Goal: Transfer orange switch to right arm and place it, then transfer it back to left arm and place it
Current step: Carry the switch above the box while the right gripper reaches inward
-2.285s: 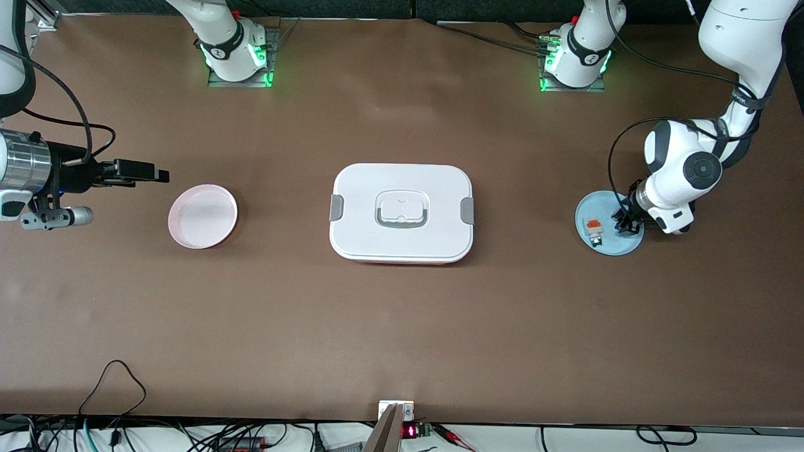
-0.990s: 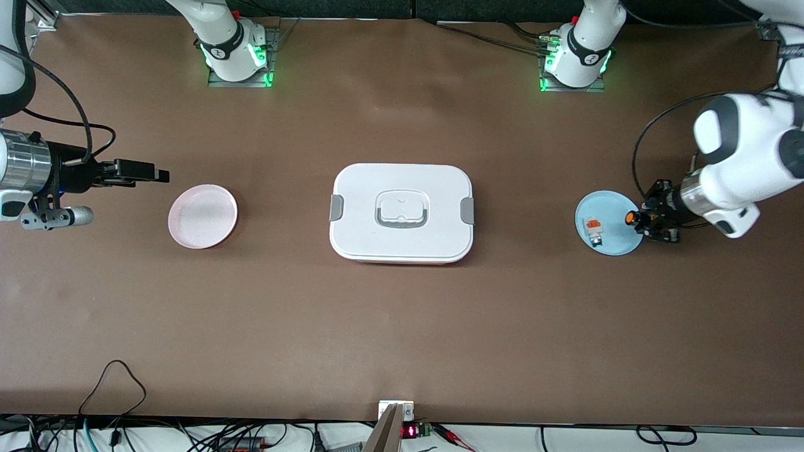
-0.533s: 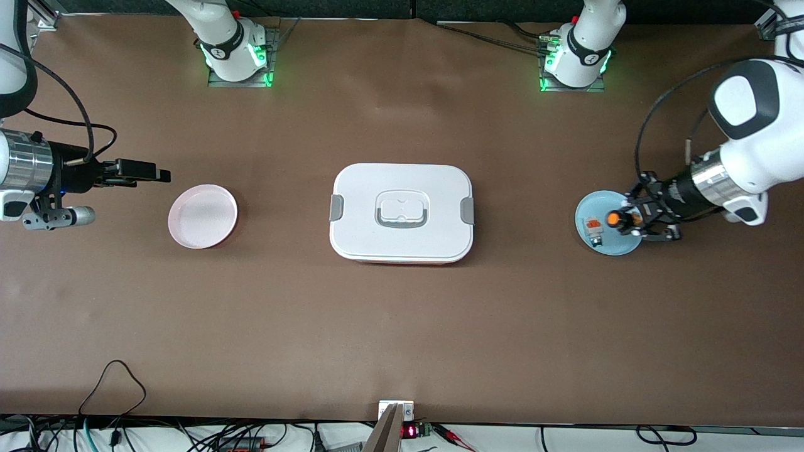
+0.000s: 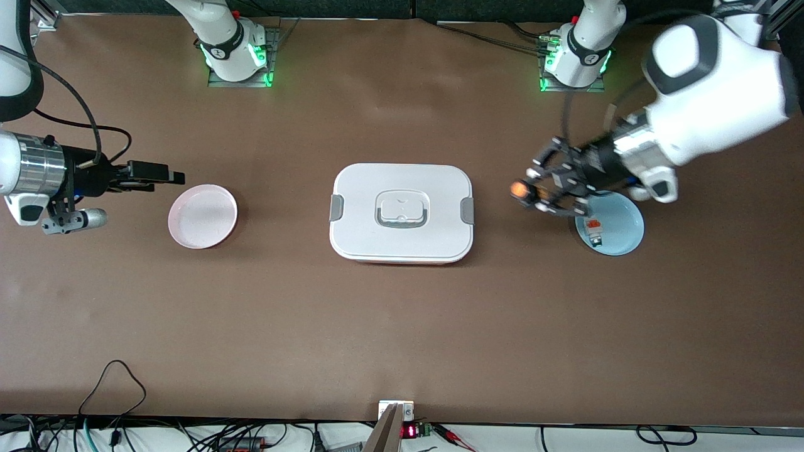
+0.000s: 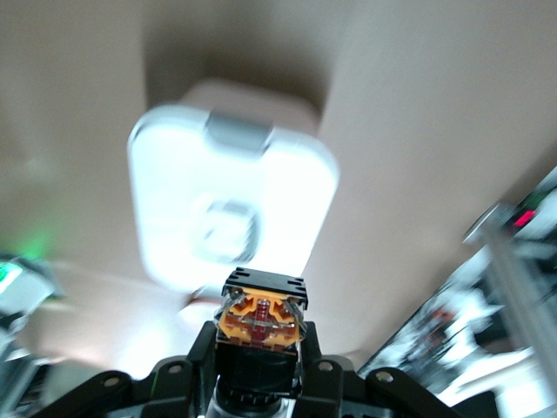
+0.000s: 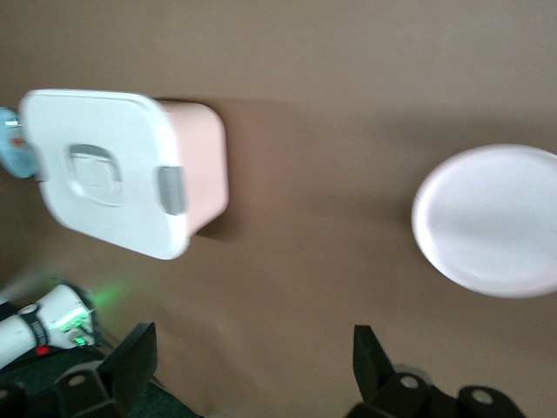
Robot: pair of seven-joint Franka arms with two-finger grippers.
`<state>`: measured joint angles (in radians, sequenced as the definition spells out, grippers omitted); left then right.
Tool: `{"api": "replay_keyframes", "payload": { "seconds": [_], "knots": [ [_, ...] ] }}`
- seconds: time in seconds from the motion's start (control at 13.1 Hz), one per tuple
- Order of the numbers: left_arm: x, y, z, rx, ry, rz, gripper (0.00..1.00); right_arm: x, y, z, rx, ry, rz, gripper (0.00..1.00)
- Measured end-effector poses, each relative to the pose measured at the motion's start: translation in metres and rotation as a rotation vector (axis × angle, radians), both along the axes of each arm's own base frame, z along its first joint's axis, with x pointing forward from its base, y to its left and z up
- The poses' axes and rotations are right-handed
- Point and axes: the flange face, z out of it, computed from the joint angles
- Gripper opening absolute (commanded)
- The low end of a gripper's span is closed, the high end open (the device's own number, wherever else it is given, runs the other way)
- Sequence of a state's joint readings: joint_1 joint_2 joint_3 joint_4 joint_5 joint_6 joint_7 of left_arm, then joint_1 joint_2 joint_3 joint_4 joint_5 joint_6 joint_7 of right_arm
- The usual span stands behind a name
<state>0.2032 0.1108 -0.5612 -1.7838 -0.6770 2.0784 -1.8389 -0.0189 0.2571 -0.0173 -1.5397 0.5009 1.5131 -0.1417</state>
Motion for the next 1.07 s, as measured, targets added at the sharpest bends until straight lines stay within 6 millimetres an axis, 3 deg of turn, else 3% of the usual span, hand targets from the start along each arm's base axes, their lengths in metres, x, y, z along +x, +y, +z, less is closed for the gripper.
{"api": "replay_keyframes", "payload": {
  "seconds": [0.23,0.38,0.61,0.91,1.07],
  "knots": [
    [-0.041,-0.095,0.028,-0.051,-0.072,-0.130,0.02,0.006,0.029,0.007,0.120,-0.087,0.054,1.00],
    [-0.070,-0.144,0.037,-0.065,-0.125,-0.196,0.02,0.009,0.052,0.013,0.200,-0.162,0.111,1.00],
    [-0.098,-0.197,0.022,-0.038,-0.187,-0.289,0.02,0.010,0.073,0.018,0.270,-0.201,0.134,1.00],
    [-0.084,-0.250,-0.019,-0.043,-0.244,-0.374,0.02,0.009,0.099,0.025,0.319,-0.230,0.137,1.00],
    [-0.062,-0.256,-0.022,-0.078,-0.246,-0.362,0.02,0.010,0.103,0.025,0.355,-0.229,0.126,1.00]
  ]
}}
